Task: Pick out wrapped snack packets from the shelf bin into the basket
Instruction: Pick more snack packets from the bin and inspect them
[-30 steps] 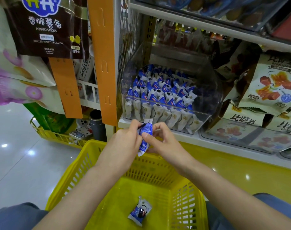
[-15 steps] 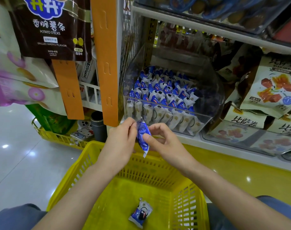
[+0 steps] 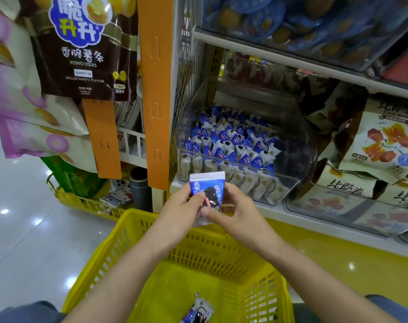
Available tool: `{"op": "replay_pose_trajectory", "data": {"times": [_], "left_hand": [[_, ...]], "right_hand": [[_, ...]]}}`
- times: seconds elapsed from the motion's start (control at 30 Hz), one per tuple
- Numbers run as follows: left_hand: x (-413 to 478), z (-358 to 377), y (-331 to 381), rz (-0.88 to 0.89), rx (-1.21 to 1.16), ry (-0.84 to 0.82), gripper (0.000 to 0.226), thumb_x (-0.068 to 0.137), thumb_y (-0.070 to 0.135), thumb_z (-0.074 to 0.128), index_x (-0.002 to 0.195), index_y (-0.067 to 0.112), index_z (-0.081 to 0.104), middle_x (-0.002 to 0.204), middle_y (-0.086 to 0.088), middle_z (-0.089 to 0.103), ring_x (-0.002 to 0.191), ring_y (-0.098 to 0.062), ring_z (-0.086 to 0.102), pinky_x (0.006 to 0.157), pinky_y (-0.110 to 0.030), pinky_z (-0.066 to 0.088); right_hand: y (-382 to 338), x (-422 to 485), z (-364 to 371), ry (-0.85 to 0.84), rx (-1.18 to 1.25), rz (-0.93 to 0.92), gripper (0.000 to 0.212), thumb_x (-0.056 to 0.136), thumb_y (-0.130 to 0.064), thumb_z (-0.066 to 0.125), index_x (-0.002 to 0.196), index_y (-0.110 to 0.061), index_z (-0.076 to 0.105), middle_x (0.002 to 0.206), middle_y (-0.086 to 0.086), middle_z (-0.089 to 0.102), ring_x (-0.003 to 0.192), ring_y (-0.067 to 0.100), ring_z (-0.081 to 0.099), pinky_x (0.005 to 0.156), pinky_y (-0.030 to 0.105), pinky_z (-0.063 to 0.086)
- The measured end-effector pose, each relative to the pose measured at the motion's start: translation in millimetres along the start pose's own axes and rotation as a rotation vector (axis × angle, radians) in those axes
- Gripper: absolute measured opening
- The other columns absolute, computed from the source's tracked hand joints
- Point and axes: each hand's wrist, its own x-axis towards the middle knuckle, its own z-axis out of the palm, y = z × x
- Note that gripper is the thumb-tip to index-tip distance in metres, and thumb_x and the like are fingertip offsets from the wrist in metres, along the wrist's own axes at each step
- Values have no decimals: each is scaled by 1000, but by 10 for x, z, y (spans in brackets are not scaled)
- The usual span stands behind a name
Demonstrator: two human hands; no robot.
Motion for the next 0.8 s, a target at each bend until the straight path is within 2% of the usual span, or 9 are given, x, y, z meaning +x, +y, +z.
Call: {"op": "replay_pose_trajectory", "data": {"times": [0.07,0.2,0.3,0.37,0.53,0.6,0.67,0.73,0.8], "left_hand": [[2,-28,19,25,0,0,19,98,14,41,102,24,57,92,12,63,78,4,57,67,-5,43],[3,-43,59,93,-26,17,20,96,16,45,110,11,59,100,2,66,92,-6,61,78,-14,47],[-1,-54,116,69,-117,-64,20,93,19,51,109,15,62,94,11,68,80,10,61,64,-2,43],[4,-73,126,50,-142,-95,22,92,21,53,112,17,61,100,9,69,82,11,62,64,-2,43],[75,-172,136,69,-212,3,23,94,25,49,116,24,56,107,10,66,88,11,60,63,-1,43],[136,-243,147,77,-266,65,20,94,24,49,113,25,57,106,9,67,91,7,62,70,-5,47],[202,-310,152,91,-311,120,14,94,21,50,105,24,59,102,9,68,89,4,63,73,-8,49],[247,-357,161,99,-333,147,11,94,21,50,100,24,59,99,9,68,86,5,63,69,-6,47],[291,-380,157,101,-349,169,9,94,21,50,98,24,59,99,8,68,86,3,63,71,-7,47]], "right_hand": [[-30,8,-25,7,84,-5,24,84,-14,66,98,-32,59,93,-14,68,81,-4,62,72,14,49],[-100,14,-48,104,219,-24,17,83,-8,64,93,-22,64,83,-11,71,74,-2,63,67,10,47],[-139,-11,-62,170,294,-33,17,82,-11,63,97,-18,65,85,-11,73,79,-1,66,67,9,47],[-157,-33,-63,180,288,-40,17,82,-13,61,98,-18,65,88,-12,73,80,-1,66,67,9,47],[-326,133,-202,224,61,-164,19,90,-17,53,100,-29,62,95,-17,69,85,-1,64,71,12,50],[-408,385,-354,299,-68,-217,18,92,-19,52,99,-33,61,95,-14,68,90,1,63,77,14,50],[-429,746,-492,364,-225,-228,15,94,-21,51,103,-29,60,98,-13,65,92,5,61,80,10,46],[-357,1166,-586,374,-375,-183,21,94,-19,51,113,-17,59,104,-3,63,95,9,58,78,5,41],[-261,1539,-639,326,-440,-41,28,94,-15,51,121,-6,56,114,11,62,103,18,57,85,15,41]]}}
